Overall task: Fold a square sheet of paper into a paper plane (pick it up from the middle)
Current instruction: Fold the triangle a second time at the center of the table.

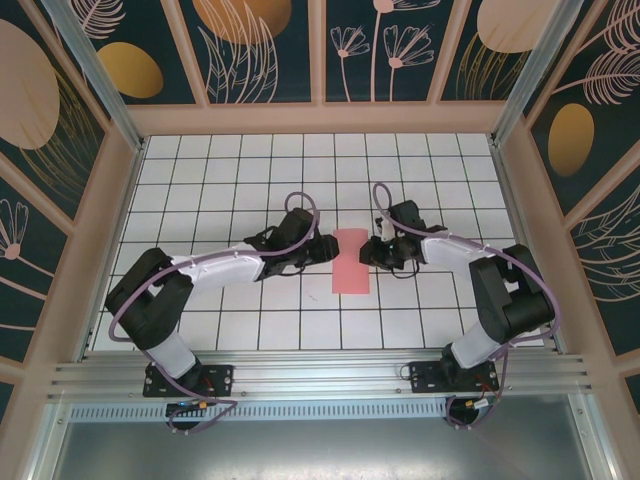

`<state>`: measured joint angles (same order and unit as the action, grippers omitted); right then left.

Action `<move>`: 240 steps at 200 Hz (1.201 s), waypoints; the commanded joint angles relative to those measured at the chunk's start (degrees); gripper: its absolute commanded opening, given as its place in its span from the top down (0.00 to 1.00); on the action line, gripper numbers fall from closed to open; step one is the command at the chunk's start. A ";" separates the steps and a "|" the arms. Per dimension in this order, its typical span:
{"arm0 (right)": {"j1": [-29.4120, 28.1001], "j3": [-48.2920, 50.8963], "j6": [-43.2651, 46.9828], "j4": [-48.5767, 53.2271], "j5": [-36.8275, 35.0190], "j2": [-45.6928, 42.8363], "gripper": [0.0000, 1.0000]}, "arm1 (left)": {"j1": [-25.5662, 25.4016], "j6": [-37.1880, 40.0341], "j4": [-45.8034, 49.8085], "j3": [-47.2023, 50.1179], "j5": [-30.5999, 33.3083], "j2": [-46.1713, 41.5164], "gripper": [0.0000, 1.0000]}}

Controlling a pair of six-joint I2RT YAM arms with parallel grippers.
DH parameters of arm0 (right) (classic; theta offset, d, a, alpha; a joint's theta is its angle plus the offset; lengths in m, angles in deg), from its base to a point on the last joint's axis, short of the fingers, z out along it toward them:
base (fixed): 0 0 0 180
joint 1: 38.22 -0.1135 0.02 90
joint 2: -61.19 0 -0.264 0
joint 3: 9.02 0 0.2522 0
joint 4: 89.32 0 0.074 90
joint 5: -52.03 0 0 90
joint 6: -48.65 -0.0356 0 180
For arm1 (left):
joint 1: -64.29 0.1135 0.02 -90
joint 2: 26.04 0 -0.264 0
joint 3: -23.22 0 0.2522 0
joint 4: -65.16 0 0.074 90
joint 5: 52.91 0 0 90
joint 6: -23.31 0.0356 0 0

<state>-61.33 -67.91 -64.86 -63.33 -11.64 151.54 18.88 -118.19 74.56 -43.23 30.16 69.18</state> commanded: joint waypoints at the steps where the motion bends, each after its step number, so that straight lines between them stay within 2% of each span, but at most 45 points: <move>1: -0.90 1.21 -1.70 -1.46 -1.54 -1.37 0.76 | -0.25 -4.89 -5.87 4.24 -2.48 -0.72 0.58; 23: -0.88 2.42 -2.00 -1.86 -1.71 -1.51 0.75 | -0.28 -6.84 -9.08 6.64 -5.45 -0.75 0.56; 100: -0.88 4.93 -2.60 -2.82 -1.63 -1.57 0.74 | -0.28 -7.40 -9.15 6.88 -9.03 1.87 0.53; 240: -0.71 7.41 -3.43 -4.05 -1.86 -2.80 0.74 | -0.43 -5.42 -1.86 3.84 -12.26 6.35 0.49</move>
<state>-61.99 -61.68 -67.39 -66.81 -12.91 150.47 18.88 -124.84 69.84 -37.61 19.42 74.23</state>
